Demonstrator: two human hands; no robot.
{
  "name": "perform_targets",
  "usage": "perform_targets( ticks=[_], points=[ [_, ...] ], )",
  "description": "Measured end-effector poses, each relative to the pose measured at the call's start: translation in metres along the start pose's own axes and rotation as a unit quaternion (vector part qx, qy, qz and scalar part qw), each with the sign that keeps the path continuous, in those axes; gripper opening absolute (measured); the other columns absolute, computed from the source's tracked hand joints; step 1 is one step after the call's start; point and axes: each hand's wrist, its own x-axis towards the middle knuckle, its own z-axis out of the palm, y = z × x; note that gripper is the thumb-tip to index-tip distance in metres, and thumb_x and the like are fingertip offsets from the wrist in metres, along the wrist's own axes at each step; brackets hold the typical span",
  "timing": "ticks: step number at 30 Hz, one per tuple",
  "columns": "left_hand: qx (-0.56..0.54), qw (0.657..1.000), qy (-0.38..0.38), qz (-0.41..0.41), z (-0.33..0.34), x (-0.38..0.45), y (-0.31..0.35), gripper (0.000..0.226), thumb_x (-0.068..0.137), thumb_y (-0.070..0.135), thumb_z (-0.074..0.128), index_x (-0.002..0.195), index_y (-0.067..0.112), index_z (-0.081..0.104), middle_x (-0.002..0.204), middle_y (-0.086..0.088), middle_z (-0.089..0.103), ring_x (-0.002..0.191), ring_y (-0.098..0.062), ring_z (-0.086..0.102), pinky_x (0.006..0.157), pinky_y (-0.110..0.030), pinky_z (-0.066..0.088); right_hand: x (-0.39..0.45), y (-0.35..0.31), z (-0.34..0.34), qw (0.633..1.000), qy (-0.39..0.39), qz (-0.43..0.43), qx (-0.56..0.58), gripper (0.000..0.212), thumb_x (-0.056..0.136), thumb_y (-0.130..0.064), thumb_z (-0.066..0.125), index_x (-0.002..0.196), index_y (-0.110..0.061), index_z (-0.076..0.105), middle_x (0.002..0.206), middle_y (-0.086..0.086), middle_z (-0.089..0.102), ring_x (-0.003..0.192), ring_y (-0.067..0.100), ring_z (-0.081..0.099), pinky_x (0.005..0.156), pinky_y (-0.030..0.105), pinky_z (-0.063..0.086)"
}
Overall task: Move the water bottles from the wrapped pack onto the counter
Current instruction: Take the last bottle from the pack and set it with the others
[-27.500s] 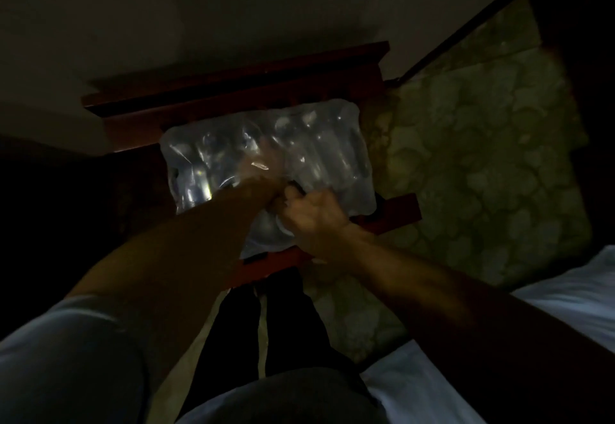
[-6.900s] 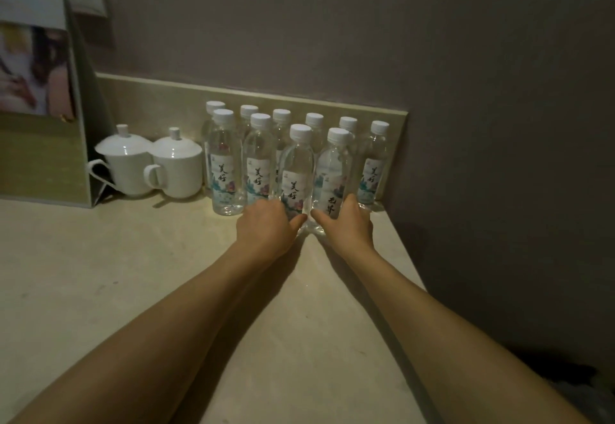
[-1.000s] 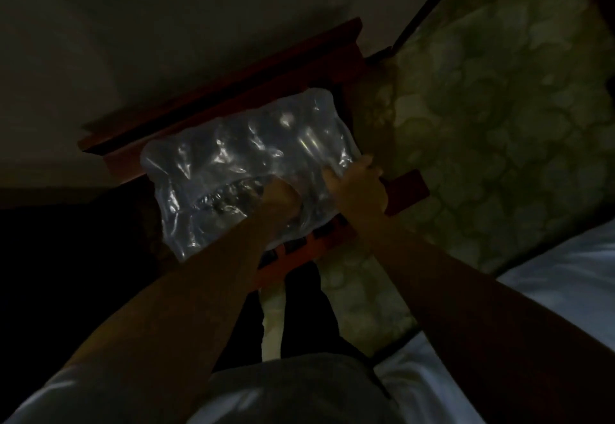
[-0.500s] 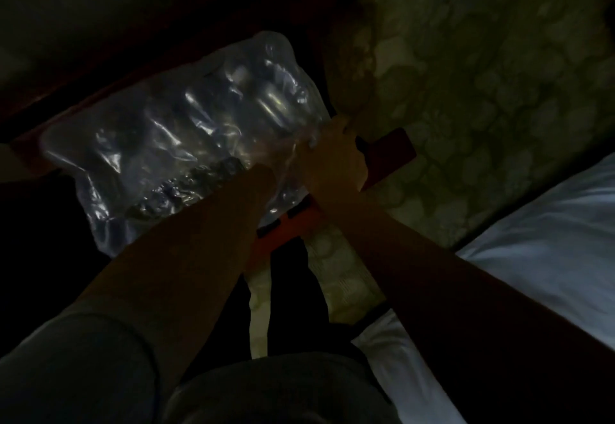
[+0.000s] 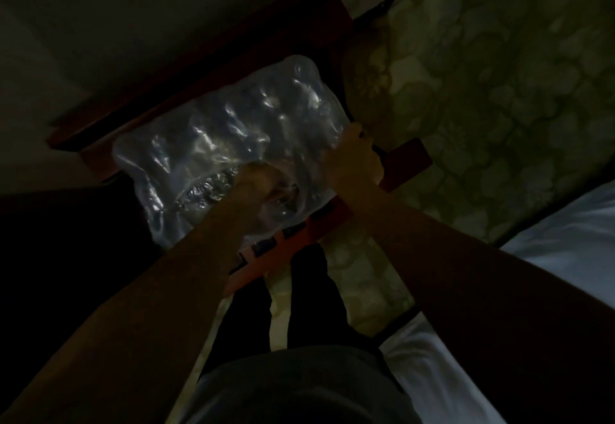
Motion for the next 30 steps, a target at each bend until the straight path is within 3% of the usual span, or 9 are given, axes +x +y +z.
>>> perform_targets(
  ticks=[4,9,13,17,20,23,25,27,30],
  points=[
    [-0.067,0.998,0.003,0.021,-0.020,-0.025,0.000,0.010,0.093,0.017,0.059,0.095,0.007,0.061,0.075,-0.001,0.063,0.067,-0.016,0.061,0.062,-0.029,0.058,-0.008,-0.002,-0.002,1.000,0.003,0.008,0.017,0.060,0.096,-0.030,0.053,0.145,-0.009,0.024,0.139,0.019,0.042,0.115,0.038,0.056,0.073,0.038,0.038],
    [-0.021,0.999,-0.009,0.025,-0.046,-0.057,-0.015,0.054,0.093,0.038,0.060,0.131,0.000,0.053,0.115,-0.017,0.063,0.090,-0.025,0.064,0.071,-0.036,0.059,-0.019,-0.001,-0.007,0.996,-0.060,0.010,0.060,0.075,0.093,-0.035,0.059,0.147,-0.004,0.017,0.146,0.022,0.030,0.122,0.042,0.046,0.078,0.038,0.034],
    [-0.138,0.986,-0.095,-0.014,-0.063,-0.089,-0.029,0.036,0.092,0.035,0.062,0.110,0.005,0.060,0.089,-0.010,0.066,0.071,-0.021,0.065,0.051,-0.030,0.055,-0.034,-0.004,-0.009,0.996,-0.068,0.025,0.052,0.090,0.088,-0.043,0.063,0.151,-0.008,0.010,0.149,0.018,0.022,0.123,0.042,0.046,0.078,0.038,0.038],
    [-0.070,0.993,-0.093,-0.001,-0.071,-0.115,-0.039,0.035,0.088,0.044,0.065,0.098,0.011,0.065,0.096,-0.011,0.070,0.078,-0.024,0.067,0.059,-0.032,0.056,-0.069,-0.016,-0.011,0.999,0.034,-0.012,0.005,0.071,0.090,-0.040,0.060,0.144,-0.009,0.025,0.141,0.017,0.030,0.111,0.041,0.055,0.072,0.037,0.045],
    [-0.067,0.994,-0.087,0.010,-0.074,-0.137,-0.038,0.030,0.087,0.047,0.065,0.088,0.017,0.062,0.092,-0.006,0.068,0.080,-0.019,0.066,0.053,-0.028,0.057,-0.103,-0.030,-0.012,0.997,0.071,-0.022,-0.013,0.060,0.094,-0.046,0.052,0.139,-0.009,0.038,0.138,0.017,0.042,0.113,0.036,0.056,0.081,0.041,0.050],
    [-0.073,0.992,-0.099,0.033,-0.080,-0.159,-0.037,0.029,0.087,0.047,0.064,0.086,0.018,0.063,0.090,-0.005,0.068,0.082,-0.020,0.066,0.054,-0.028,0.058,-0.132,-0.043,-0.012,0.998,-0.041,0.017,0.054,0.054,0.096,-0.051,0.043,0.133,-0.012,0.049,0.132,0.013,0.054,0.112,0.032,0.058,0.087,0.041,0.052],
    [-0.084,0.988,-0.122,0.045,-0.089,-0.172,-0.041,0.030,0.090,0.046,0.061,0.087,0.017,0.067,0.088,-0.005,0.071,0.089,-0.021,0.067,0.066,-0.030,0.059,-0.153,-0.048,-0.012,0.960,-0.166,0.098,0.206,0.061,0.093,-0.059,0.043,0.135,-0.015,0.047,0.120,0.008,0.060,0.098,0.027,0.062,0.076,0.035,0.054],
    [-0.101,0.982,-0.149,0.054,-0.099,-0.185,-0.048,0.038,0.089,0.049,0.060,0.103,0.015,0.067,0.101,-0.008,0.073,0.093,-0.020,0.068,0.060,-0.026,0.058,-0.172,-0.048,-0.013,0.908,-0.239,0.147,0.312,0.062,0.088,-0.065,0.047,0.128,-0.017,0.052,0.102,0.004,0.065,0.081,0.020,0.062,0.062,0.027,0.048],
    [-0.105,0.979,-0.160,0.073,-0.114,-0.202,-0.059,0.046,0.084,0.053,0.063,0.111,0.016,0.066,0.108,-0.007,0.073,0.094,-0.017,0.069,0.053,-0.022,0.055,-0.188,-0.044,-0.012,0.879,-0.275,0.117,0.370,0.057,0.084,-0.065,0.054,0.119,-0.021,0.059,0.110,0.002,0.069,0.089,0.017,0.062,0.063,0.027,0.044]
  ],
)
